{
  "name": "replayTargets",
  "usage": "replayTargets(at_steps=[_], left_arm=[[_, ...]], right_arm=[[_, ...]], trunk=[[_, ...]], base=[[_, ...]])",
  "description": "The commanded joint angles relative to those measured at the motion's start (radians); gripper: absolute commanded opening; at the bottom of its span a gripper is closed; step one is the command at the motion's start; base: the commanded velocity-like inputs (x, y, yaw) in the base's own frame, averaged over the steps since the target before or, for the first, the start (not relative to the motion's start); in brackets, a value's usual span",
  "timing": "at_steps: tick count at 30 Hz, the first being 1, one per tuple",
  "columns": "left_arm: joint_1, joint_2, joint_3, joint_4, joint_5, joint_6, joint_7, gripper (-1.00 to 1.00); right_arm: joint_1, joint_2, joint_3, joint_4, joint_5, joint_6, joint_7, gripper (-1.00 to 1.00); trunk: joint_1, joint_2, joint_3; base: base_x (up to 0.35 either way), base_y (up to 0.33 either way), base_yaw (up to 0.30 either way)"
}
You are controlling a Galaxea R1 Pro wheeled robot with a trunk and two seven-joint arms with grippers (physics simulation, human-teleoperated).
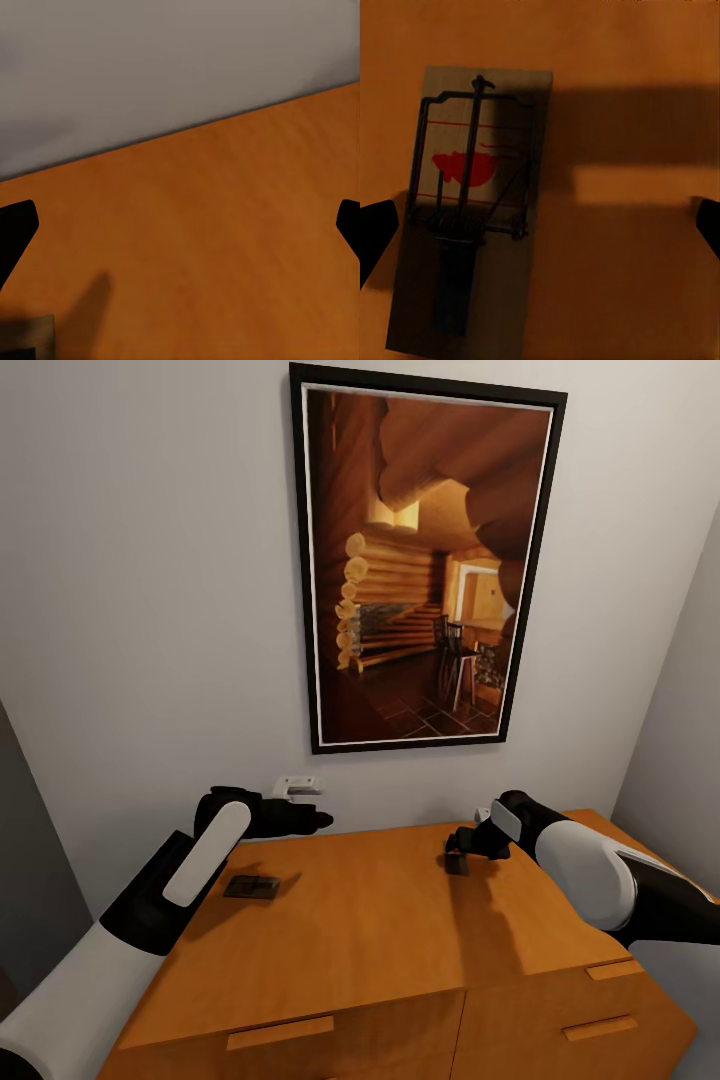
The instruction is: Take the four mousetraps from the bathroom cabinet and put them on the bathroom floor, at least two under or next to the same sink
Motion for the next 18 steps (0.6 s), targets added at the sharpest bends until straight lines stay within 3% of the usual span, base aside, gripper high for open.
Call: replayTargets(at_steps=[1, 18], left_arm=[[-0.001, 0.001, -0.002, -0.001, 0.010, 0.001, 0.010, 1.00], [-0.001, 0.001, -0.003, -0.001, 0.010, 0.001, 0.010, 1.00]], right_arm=[[-0.001, 0.000, -0.004, 0.001, 0.011, 0.003, 0.006, 1.00], [-0.001, 0.000, -0.004, 0.001, 0.010, 0.003, 0.006, 1.00]], trunk=[[0.000, -0.001, -0.001], [0.000, -0.001, -0.001]], base=[[0.000, 0.000, 0.000], [0.000, 0.025, 0.000]])
